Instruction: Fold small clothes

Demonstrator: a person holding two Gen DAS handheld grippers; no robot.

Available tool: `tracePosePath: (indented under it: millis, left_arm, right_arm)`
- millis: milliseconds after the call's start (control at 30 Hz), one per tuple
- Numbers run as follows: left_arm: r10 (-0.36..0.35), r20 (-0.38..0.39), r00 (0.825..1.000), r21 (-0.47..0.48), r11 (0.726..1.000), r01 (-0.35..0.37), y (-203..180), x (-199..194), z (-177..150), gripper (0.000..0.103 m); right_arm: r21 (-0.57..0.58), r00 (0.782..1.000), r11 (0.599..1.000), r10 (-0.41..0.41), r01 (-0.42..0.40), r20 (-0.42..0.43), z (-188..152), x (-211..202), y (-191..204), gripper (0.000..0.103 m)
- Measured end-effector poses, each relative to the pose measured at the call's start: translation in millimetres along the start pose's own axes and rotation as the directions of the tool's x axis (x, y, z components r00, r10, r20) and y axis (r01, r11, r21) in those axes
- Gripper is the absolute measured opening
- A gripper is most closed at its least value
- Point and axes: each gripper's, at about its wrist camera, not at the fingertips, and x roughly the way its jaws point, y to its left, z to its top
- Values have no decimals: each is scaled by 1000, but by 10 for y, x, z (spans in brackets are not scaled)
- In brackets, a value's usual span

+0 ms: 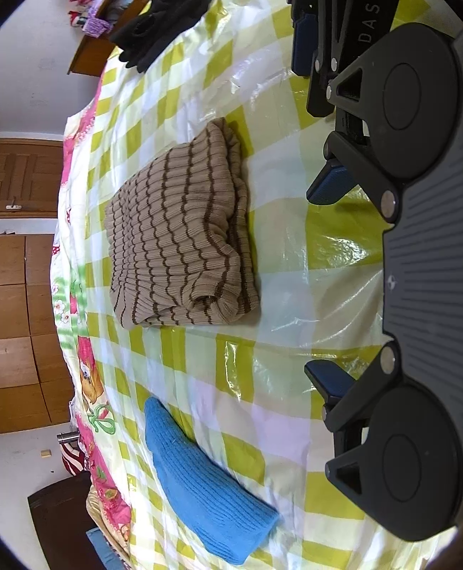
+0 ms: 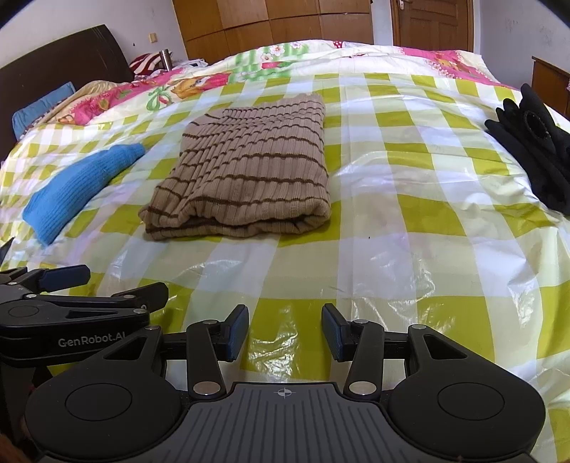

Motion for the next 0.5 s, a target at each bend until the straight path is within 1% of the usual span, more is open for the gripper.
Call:
tracePosePath:
  millis: [167, 500]
  left_arm:
    - [-5, 14, 1000, 9, 1000, 5, -16, -26, -6, 103]
    - [-30, 1, 1000, 1, 1000, 30, -12, -6, -16, 103]
  right_arm:
    - [0, 1000, 1000, -6, 6, 3, -7, -4, -3, 45]
    - [-2, 1000, 1000, -11, 11, 3, -18, -7, -5, 45]
